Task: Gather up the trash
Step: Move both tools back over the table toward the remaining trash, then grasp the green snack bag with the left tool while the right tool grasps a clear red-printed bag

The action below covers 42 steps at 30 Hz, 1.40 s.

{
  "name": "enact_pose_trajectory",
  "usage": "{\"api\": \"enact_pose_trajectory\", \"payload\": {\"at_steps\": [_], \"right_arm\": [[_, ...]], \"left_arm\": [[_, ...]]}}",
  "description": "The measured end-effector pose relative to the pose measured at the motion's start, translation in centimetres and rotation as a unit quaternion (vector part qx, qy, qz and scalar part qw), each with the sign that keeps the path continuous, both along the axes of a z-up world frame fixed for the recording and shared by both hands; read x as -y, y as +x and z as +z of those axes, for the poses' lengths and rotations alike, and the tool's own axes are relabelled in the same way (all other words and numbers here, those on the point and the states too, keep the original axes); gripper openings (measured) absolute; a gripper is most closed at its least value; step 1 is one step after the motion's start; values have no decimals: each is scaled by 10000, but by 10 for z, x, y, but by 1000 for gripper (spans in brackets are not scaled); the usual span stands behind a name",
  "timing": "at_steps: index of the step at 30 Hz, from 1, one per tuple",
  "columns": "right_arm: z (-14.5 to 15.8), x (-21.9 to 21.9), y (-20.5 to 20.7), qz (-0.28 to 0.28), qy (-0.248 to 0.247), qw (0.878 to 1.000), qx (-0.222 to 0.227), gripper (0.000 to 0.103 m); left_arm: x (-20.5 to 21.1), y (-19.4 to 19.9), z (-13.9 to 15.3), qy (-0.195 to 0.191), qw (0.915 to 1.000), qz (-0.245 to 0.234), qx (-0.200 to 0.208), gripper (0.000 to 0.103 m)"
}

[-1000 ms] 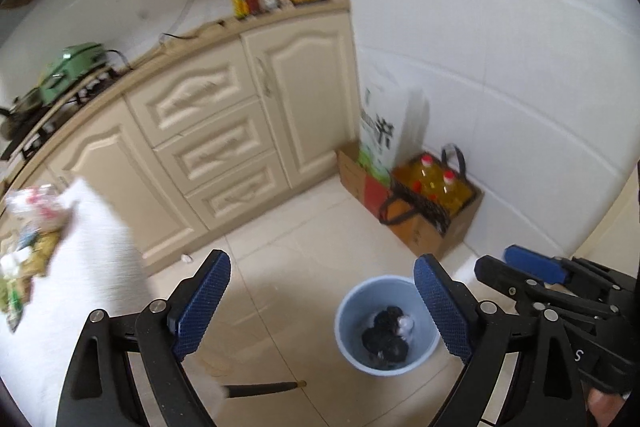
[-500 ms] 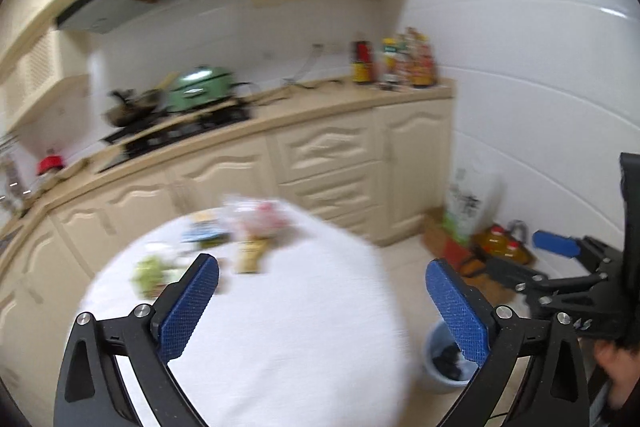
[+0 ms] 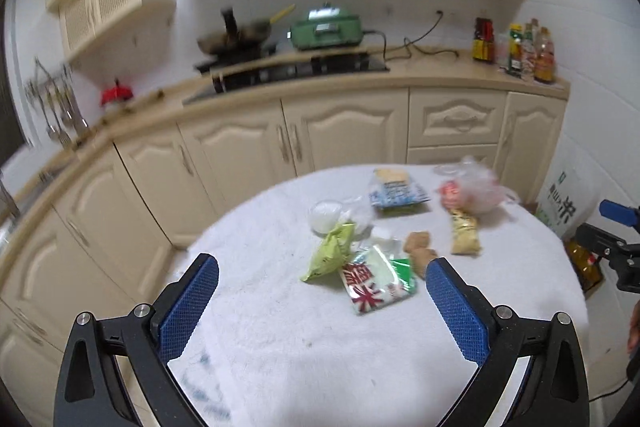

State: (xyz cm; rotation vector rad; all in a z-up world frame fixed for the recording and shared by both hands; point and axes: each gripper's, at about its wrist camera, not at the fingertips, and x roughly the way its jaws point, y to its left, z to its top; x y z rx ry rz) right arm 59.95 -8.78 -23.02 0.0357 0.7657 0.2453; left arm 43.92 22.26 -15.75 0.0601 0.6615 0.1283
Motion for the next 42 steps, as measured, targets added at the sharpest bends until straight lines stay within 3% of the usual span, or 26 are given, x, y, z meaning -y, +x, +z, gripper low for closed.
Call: {"api": "enact_pose_trajectory", "payload": {"at_steps": [6,10,12,14,15,17,21,22,23,24,26,35,42], "right_arm": [[-23,-28,55,144,-454,9988,-82,100],[-35,-40,91,192,-756,9969,-4,101],[-41,-43,103,226,-846,9962,13,103],[-50,-47,118,279,-915,9954,-37,103],[-54,-48,123,286,-917,9954,-71,103],[-62,-49,134,288,-885,9955,-167,103],[-74,-47,148,296,-733,9963,-345,103],[-76,-46,150,296,-638,9968,-372,96],[-77,-45,150,290,-580,9972,-374,73],[-80,-44,151,287,-552,9970,-456,58],[-79,-42,149,289,-447,9974,-483,53],[-26,-18,96,108,-137,9998,90,48],[21,15,22,175,270,9983,478,48]], "left_arm": [[-32,54,-40,-390,9981,-10,-471,102],[-47,102,-53,-224,9980,43,-591,97],[-40,146,-62,-173,9974,19,-693,84],[-42,171,-74,-260,9964,9,-812,53],[-43,178,-81,-393,9953,-47,-888,48],[-46,182,-89,-744,9918,-227,-1013,25],[-50,181,-90,-516,9947,-106,-882,21],[-53,180,-87,-527,9952,-43,-820,21],[-54,178,-85,-529,9956,1,-776,20],[-56,175,-80,-529,9961,60,-707,20],[-60,170,-70,-540,9967,141,-581,20],[-42,126,-23,-632,9980,71,-4,20],[11,86,-1,-747,9959,-455,231,20]]}}
